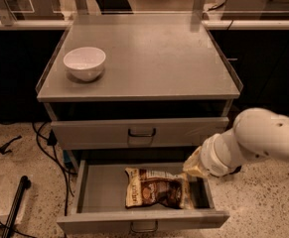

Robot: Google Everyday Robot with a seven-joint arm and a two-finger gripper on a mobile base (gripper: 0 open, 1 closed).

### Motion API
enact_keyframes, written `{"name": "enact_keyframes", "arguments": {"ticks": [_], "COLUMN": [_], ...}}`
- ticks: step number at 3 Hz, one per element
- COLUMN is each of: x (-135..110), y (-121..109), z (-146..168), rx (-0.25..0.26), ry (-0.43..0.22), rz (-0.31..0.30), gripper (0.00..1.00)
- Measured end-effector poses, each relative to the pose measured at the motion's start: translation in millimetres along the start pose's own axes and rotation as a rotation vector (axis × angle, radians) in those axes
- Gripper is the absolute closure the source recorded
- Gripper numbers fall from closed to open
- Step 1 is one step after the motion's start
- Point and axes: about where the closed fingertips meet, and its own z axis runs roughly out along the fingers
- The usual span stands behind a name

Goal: Pick brown chip bag from middle drawer and place on counter

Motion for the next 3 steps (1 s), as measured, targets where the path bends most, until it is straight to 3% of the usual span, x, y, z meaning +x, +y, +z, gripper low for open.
{"name": "enact_keyframes", "arguments": {"ticks": [1, 3], "x": [3, 11], "y": [12, 10], "z": [78, 102], "rx": [-0.05, -0.056], "ry": [-0.036, -0.043], "rz": [0.006, 0.016], "gripper": [1.0, 1.0]}}
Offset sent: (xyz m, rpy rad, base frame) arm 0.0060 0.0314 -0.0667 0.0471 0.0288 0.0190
